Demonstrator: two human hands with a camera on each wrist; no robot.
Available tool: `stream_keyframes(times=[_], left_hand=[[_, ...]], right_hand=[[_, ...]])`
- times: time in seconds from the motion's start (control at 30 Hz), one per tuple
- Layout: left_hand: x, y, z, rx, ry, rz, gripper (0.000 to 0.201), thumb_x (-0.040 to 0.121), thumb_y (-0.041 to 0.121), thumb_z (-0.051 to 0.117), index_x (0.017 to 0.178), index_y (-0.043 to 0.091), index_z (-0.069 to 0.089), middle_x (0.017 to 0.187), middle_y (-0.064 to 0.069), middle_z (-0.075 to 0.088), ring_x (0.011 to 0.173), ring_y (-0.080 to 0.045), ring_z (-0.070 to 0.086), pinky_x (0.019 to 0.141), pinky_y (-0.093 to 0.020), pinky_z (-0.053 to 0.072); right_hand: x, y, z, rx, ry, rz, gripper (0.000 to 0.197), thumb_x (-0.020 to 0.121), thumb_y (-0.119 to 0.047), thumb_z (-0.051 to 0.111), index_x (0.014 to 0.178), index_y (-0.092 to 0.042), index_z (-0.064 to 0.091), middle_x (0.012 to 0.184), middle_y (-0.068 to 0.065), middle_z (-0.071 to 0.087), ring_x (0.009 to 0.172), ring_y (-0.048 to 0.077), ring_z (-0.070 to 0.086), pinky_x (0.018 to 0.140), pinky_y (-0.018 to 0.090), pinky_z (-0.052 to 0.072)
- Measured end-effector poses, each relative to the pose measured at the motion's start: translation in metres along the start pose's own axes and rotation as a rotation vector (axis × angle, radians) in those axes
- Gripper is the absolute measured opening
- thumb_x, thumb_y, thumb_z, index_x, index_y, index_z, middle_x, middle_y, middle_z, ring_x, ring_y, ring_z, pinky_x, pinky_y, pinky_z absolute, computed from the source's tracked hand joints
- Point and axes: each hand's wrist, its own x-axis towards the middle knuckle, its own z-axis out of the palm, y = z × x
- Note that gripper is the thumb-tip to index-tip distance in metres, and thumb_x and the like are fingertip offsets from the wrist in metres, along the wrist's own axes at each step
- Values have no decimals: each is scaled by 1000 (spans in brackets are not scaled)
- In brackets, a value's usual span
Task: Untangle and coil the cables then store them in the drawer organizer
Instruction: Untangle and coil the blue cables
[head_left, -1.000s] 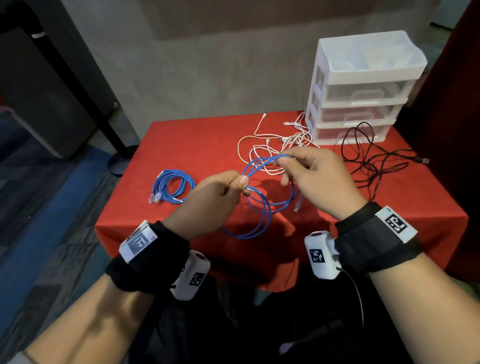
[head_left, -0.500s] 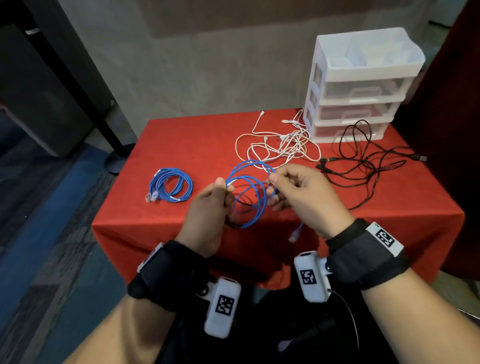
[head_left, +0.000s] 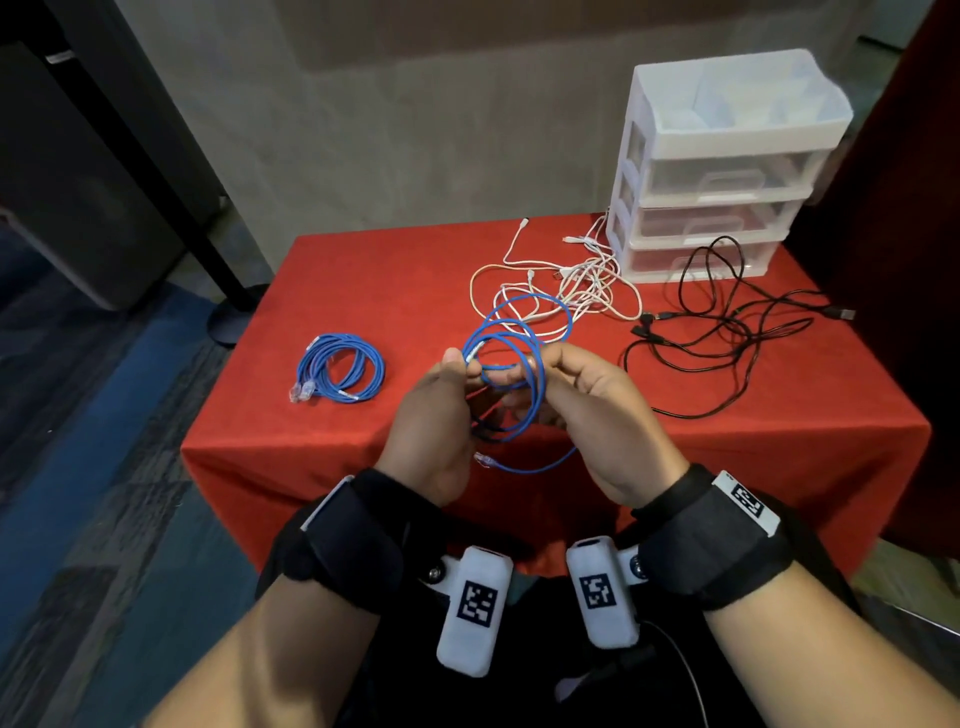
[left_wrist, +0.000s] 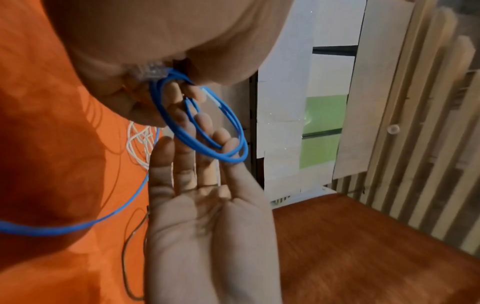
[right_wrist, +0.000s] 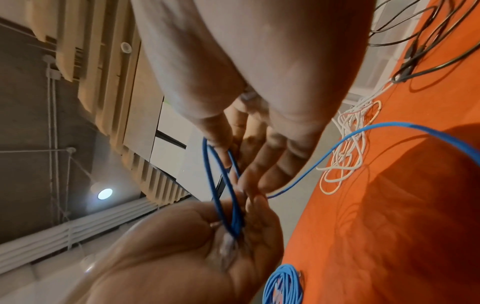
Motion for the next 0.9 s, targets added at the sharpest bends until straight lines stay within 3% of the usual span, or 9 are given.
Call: stream_keyframes(times=[0.23,0.37,0.43,0.5,0.57,0.67,0.73,0.83,0.9], left_hand=[[-1,8,2,123,7,176,34,110,33,36,87,17,53,64,9,55,59,-8,58,63,-30,56],[15,20,-17,-41,8,125,32,110,29,40,84,14,54,61,6,46,47,-2,47,50,-21,49],[20,31,-30,-90,-61,70,32,109,28,40,85,14,54,64,5,39,45,-1,39,46,-15,41],[22,43,-40,-8,-135,16,31,109,31,39,88,14,55,69,5,36,45,-1,34,44,-14,40],[24,52,-45,40,-149,4,32,108,32,41,88,13,57,71,5,36,44,-1,34,44,-15,41],[29,62,-48,-38,-139,-6,34,108,29,42,87,9,58,64,4,40,44,-2,42,50,-16,48],[30,66,-50,-99,-159,-36,32,107,30,44,88,8,58,68,4,40,47,-2,39,47,-13,44],[27,63,-49,59,-147,65,31,108,30,44,90,9,57,73,2,38,49,-3,25,43,-13,27],[23,56,-43,273,-120,203,32,108,30,43,90,10,60,70,0,36,48,-4,24,45,-18,24]], right_hand=[[7,5,-3,-20,45,28,19,103,-14,58,110,-5,73,96,13,73,86,17,64,76,29,52],[16,-11,-28,128,151,60,20,105,-3,48,110,-10,66,77,5,68,62,14,70,70,35,61],[20,-22,-46,144,179,49,20,106,-4,47,116,-12,62,73,4,58,42,8,51,51,31,59],[22,-27,-61,33,162,37,22,106,-8,49,124,-14,61,70,3,51,36,6,28,38,19,37],[25,-29,-70,-165,155,-7,16,105,-15,54,115,-17,66,64,9,43,37,7,22,39,15,23],[26,-27,-78,-587,135,-131,14,98,-32,66,93,-20,71,65,29,47,48,10,43,51,26,32],[26,-21,-84,-724,127,-133,30,89,-52,68,87,-22,73,68,25,57,56,11,45,60,33,35],[22,-18,-80,-721,152,-179,14,92,-39,71,106,-34,72,65,6,50,57,8,42,61,29,37],[15,-19,-64,-635,132,-250,37,96,-23,70,130,-38,61,76,-2,49,59,7,41,61,23,39]])
